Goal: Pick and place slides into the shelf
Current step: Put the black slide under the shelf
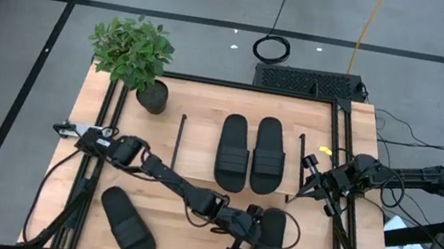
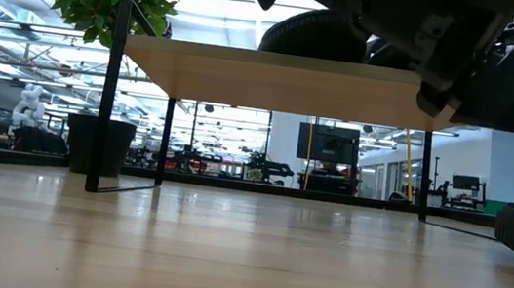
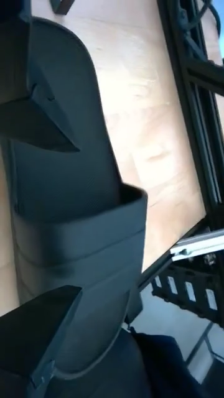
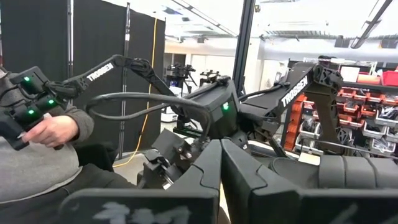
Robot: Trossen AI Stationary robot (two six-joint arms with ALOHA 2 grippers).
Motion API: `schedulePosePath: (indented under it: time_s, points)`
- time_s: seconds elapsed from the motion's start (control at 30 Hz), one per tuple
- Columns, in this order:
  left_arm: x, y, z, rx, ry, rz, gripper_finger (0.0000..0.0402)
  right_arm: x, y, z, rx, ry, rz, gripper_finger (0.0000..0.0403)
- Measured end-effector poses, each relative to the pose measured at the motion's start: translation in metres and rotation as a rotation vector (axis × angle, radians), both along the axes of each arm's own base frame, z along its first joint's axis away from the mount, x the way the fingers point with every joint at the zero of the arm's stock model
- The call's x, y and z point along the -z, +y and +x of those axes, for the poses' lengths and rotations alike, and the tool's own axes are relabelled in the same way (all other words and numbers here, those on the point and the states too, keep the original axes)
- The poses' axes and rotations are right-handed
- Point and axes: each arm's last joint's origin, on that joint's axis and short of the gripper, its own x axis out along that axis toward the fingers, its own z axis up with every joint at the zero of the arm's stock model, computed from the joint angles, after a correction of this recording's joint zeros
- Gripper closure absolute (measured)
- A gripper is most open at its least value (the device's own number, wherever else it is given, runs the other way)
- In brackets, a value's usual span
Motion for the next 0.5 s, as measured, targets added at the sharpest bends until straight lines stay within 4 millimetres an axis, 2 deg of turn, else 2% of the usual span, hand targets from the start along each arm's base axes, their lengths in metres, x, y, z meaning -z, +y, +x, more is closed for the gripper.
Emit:
schedulePosePath:
  time_s: [0.13, 0.37, 0.5]
  points:
    - [-0.001, 0.001, 0.001, 0.025, -0.007, -0.028, 0.0074, 0.000, 0.000, 0.000, 0.000, 0.000, 0.000, 0.0403]
    - [0.000, -0.009, -0.004, 0.088, 0.017, -0.042, 0.0147, 0.000, 0.000, 0.000, 0.000, 0.000, 0.000, 0.0403]
    - [0.000, -0.013, -0.005, 0.080, 0.002, -0.009, 0.0176, 0.000, 0.000, 0.000, 0.000, 0.000, 0.000, 0.0403]
